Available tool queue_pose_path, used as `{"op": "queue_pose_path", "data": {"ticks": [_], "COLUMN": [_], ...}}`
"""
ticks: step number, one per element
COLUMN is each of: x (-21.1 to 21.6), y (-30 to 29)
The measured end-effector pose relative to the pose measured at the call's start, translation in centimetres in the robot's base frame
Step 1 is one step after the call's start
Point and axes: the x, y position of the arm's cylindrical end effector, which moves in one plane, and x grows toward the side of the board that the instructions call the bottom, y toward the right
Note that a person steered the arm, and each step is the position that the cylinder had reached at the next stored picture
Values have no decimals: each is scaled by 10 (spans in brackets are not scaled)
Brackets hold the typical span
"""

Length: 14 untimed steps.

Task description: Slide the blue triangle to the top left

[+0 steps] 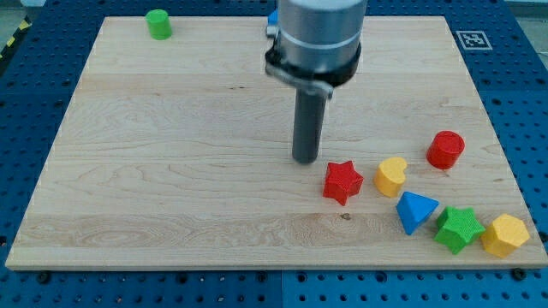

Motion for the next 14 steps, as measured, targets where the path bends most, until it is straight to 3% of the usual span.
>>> {"op": "queue_pose_path", "data": {"ticks": [1, 2, 6, 14], "x": [69, 99, 103, 47], "y": [-6, 10, 111, 125]}}
